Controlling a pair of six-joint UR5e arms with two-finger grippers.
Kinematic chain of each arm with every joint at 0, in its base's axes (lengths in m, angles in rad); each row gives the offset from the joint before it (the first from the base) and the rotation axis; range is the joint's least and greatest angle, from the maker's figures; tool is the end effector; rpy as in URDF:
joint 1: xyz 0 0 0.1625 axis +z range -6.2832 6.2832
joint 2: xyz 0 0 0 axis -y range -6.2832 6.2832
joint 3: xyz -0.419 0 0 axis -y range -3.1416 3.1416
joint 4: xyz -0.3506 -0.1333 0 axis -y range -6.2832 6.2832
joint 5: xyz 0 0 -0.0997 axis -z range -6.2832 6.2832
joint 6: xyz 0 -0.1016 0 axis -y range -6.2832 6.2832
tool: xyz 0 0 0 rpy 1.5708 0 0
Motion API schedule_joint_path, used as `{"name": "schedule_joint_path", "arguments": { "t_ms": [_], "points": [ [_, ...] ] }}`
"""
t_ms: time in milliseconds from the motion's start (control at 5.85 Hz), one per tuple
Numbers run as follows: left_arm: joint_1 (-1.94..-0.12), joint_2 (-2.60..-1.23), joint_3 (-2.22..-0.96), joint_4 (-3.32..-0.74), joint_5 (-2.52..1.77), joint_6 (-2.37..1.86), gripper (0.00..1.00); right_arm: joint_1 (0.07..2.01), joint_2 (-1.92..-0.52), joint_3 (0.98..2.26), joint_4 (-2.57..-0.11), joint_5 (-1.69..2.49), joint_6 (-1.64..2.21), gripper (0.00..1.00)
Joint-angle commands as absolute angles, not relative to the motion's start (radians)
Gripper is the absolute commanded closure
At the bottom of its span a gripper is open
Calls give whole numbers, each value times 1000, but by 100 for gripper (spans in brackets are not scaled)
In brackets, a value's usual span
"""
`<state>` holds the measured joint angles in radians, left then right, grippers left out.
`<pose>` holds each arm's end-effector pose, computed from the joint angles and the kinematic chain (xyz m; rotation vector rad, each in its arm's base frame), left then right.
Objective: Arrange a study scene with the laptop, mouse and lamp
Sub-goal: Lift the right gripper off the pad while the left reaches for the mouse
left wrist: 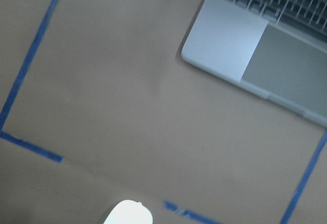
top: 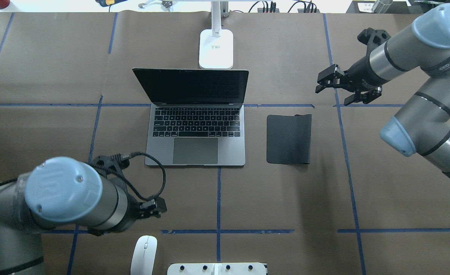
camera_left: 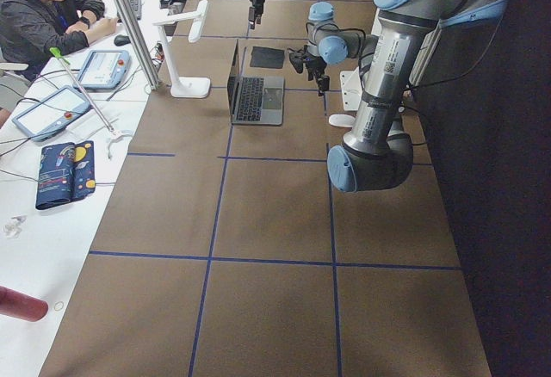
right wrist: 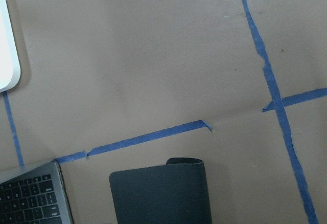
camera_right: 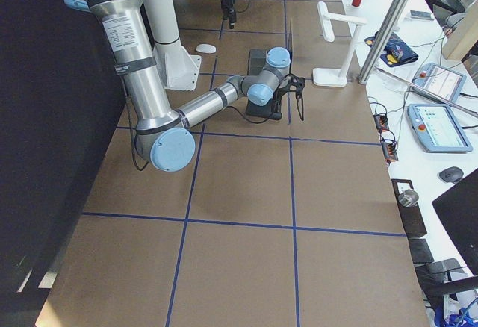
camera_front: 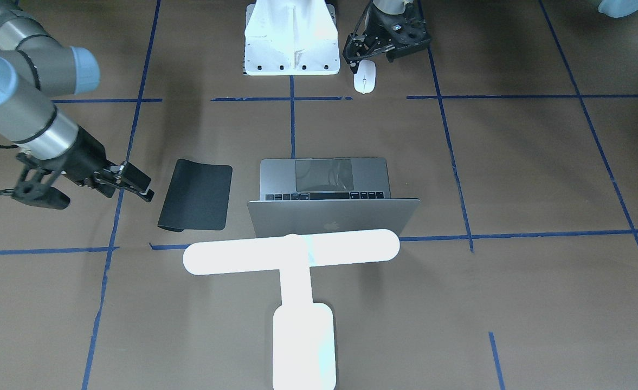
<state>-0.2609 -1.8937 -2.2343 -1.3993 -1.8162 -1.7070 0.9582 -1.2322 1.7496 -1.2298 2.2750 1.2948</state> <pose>0.4227 -0.2253 0.2625 -0.1812 0.8260 -0.2733 -0.2712 -0.5033 0.3595 -0.0625 -1.0524 0.3163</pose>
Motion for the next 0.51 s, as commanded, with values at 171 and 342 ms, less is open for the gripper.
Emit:
{"name": "schedule_joint_path", "arguments": {
  "t_ms": [171,342],
  "points": [
    [-83,-1794,-2220,-1496,-1672,-1697,0,1008,-1181,1868,-1496,2306,1257,0],
    [-40,-1799,-2170,-1502,-1628,-1701,0,1023,-1183,1905,-1575,2306,1206,0]
  ]
}}
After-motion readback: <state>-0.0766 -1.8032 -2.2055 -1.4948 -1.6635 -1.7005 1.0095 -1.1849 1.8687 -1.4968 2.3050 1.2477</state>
